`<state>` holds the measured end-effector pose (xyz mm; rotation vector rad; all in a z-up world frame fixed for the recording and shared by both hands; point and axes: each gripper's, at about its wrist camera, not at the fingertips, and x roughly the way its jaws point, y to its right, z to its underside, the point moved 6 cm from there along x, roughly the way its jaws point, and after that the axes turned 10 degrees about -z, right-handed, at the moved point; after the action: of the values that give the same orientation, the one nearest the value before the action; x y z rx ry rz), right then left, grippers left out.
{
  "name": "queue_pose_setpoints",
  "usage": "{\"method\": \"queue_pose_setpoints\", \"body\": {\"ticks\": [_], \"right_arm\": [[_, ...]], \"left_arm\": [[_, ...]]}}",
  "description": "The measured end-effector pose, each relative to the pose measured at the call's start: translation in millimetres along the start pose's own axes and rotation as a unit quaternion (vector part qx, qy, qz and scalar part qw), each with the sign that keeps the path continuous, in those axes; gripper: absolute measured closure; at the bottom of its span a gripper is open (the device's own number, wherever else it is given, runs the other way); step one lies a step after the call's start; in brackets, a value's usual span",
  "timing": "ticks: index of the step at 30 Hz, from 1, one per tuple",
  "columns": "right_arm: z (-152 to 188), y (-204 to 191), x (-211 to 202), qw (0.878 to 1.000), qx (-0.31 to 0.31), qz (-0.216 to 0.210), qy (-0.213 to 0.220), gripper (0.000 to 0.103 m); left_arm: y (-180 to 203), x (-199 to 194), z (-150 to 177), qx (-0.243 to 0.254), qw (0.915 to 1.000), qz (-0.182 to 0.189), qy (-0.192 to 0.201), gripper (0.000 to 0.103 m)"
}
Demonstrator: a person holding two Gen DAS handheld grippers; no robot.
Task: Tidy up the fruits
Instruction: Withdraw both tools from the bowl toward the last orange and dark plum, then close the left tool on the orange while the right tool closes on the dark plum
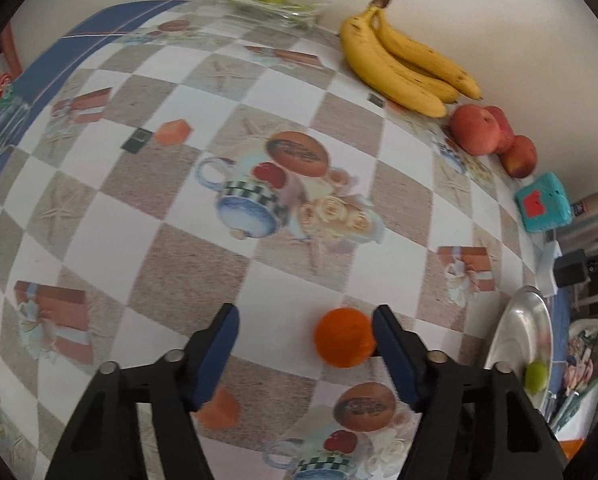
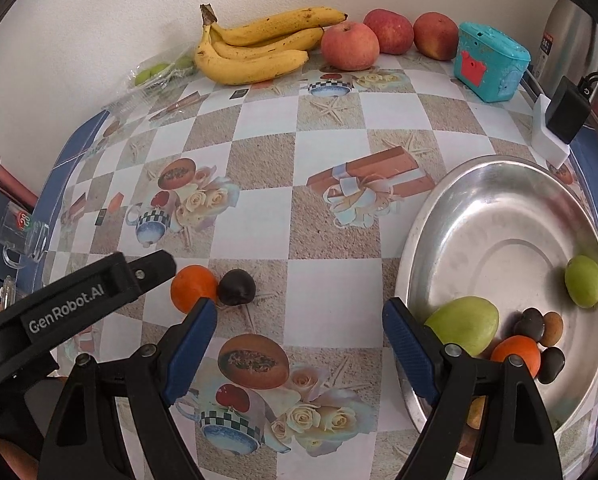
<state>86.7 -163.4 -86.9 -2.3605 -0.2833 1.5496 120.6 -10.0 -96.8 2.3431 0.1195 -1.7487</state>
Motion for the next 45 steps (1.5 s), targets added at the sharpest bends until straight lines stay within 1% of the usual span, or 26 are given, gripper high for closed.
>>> {"method": "queue_pose_setpoints", "body": {"ticks": [1,3,6,11,14,17,21,24,29,33,37,39,41,45], "right_arm": [[0.2,0.3,0.0,1.000,0.000,0.000,0.000,0.018],[0.5,0.5,0.0,1.000,0.000,0.001,0.000,0.018],[1.2,1.2,-0.3,1.000,-0.001,0.002,0.000,0.018],[1.8,2.9,-0.7,1.000,0.001,0.003,-0.001,0.018],[1.6,3.0,-0.8,1.000,0.000,0.003,-0.001,0.018],[2.0,3.4,-1.0,1.000,-0.001,0.004,-0.002,0.018],[2.0,3.2,-1.0,1.000,0.001,0.004,-0.001,0.018],[2.0,2.7,-0.6,1.000,0.000,0.006,0.000,0.018],[-0.9,0.5,1.1,1.000,-0.001,0.003,0.010,0.018],[-2.3,-7.6,6.5,1.000,-0.011,-0.009,0.017,0.018],[-1.8,-17.8,15.8,0.999,-0.028,-0.013,0.015,0.018],[-1.4,-22.9,20.2,0.999,-0.037,-0.014,0.015,0.020],[-0.7,-28.4,25.7,0.999,-0.047,-0.017,0.014,0.028],[3.4,-33.9,40.0,0.998,-0.055,-0.012,0.001,0.036]], "left_arm": [[1.5,0.4,0.5,0.001,1.0000,0.004,-0.001,0.037],[5.7,2.1,1.7,0.004,0.9999,0.009,-0.005,0.045],[7.3,5.7,3.2,0.008,0.9999,0.008,-0.009,0.048],[9.4,8.7,5.9,0.008,0.9997,0.017,-0.016,0.050],[10.5,10.4,8.2,0.003,0.9993,0.029,-0.025,0.058],[12.8,8.2,8.4,0.004,0.9990,0.037,-0.024,0.066],[10.3,6.7,8.3,0.002,0.9993,0.029,-0.022,0.067],[-0.7,4.5,6.3,-0.018,0.9996,0.014,-0.019,0.067],[-29.8,-4.1,-2.0,-0.061,0.9979,-0.022,0.000,0.067],[-47.5,-11.7,-8.4,-0.085,0.9960,-0.027,0.010,0.067],[-57.2,-15.6,-12.8,-0.094,0.9948,-0.035,0.018,0.067],[-57.8,-15.0,-12.7,-0.095,0.9949,-0.032,0.015,0.067],[-57.8,-13.6,-11.9,-0.095,0.9949,-0.032,0.012,0.067],[-56.5,-11.5,-10.9,-0.094,0.9950,-0.031,0.007,0.067]]}}
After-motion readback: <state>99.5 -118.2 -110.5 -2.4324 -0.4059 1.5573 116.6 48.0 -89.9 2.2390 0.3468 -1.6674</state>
